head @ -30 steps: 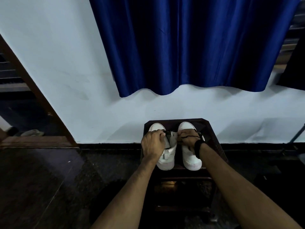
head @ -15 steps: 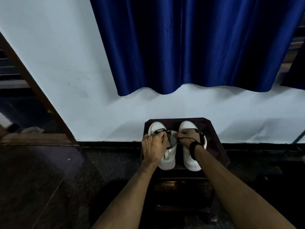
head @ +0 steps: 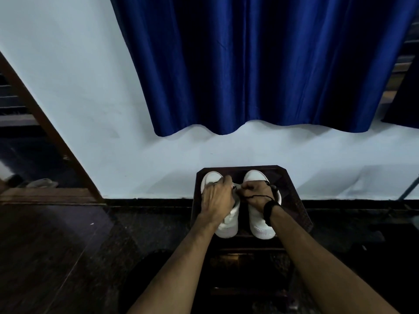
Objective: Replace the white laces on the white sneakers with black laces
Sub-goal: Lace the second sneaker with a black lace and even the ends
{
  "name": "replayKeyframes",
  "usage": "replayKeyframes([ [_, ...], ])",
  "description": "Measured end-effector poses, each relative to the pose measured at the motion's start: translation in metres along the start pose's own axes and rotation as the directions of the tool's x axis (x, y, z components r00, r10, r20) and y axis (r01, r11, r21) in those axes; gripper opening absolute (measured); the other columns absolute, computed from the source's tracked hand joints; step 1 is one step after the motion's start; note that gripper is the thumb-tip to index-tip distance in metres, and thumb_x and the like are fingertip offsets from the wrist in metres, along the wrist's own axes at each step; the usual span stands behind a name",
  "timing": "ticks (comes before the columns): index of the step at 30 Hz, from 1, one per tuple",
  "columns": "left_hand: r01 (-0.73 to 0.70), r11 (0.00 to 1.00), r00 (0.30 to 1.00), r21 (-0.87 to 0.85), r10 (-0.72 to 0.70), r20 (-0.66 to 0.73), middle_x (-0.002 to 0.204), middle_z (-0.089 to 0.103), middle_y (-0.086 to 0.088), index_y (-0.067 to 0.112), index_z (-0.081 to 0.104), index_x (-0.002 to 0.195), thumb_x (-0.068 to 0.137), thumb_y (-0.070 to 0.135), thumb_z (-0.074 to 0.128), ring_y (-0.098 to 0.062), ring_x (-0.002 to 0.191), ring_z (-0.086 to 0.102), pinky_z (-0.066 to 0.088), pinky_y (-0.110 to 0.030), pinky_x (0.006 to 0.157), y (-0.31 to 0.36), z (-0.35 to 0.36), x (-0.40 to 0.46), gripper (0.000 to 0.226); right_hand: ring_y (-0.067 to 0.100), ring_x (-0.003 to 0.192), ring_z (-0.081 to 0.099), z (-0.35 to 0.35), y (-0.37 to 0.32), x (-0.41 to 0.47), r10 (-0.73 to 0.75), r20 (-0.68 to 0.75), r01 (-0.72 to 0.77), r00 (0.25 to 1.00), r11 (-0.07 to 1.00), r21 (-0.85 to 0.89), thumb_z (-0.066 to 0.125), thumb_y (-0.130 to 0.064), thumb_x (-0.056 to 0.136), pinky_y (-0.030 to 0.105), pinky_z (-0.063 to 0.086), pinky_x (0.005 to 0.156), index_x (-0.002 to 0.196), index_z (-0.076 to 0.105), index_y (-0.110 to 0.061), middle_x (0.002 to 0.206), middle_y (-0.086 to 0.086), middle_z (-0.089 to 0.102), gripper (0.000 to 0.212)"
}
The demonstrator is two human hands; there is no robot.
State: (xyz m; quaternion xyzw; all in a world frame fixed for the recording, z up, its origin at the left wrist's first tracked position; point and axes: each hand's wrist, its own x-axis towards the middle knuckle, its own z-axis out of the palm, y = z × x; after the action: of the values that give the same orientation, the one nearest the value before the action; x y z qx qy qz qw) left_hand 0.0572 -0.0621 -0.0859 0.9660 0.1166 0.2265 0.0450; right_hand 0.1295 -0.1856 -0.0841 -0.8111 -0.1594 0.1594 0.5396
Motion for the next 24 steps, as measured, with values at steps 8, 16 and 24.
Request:
replayKeyframes([
  [8,0.056,0.987,0.997,-0.150,-0.048,0.054,0.088,0.072,-0.006,0.022,0.061,0.095,0.095,0.034,0.047,-0.029,0.084,0.066,0.035,-0.032,0.063,-0.003,-0.004,-0.005,0.019,0.017,0.072,0.065,0.006,0.009,0.007,0.031,-0.012,-0.030,0.999,0.998,0.047,0.077,-0.014,0.079,0.038,0.057,0.082,0.075,0.071,-0.019,0.081,0.015,0.073,0.008],
  [16,0.107,0.988,0.992,-0.116,-0.098,0.081,0.082,0.070,-0.006,0.021,0.064,0.088,0.085,0.025,0.052,-0.031,0.082,0.065,0.042,-0.032,0.064,0.001,-0.009,-0.004,0.013,0.016,0.077,0.065,0.008,0.005,0.004,0.027,-0.067,-0.027,0.997,1.000,-0.002,0.075,-0.017,0.080,0.027,0.053,0.078,0.091,0.075,-0.008,0.085,0.011,0.073,0.015],
  [24,0.195,0.974,0.968,-0.117,-0.173,0.179,0.097,0.070,-0.008,0.021,0.068,0.091,0.083,0.023,0.055,-0.033,0.097,0.063,0.047,-0.035,0.076,0.008,-0.015,0.011,0.016,0.013,0.084,0.070,0.008,0.006,0.001,-0.033,-0.062,0.031,0.998,0.999,-0.023,0.077,-0.036,0.078,0.028,0.055,0.083,0.087,0.077,-0.019,0.081,0.000,0.075,0.019],
])
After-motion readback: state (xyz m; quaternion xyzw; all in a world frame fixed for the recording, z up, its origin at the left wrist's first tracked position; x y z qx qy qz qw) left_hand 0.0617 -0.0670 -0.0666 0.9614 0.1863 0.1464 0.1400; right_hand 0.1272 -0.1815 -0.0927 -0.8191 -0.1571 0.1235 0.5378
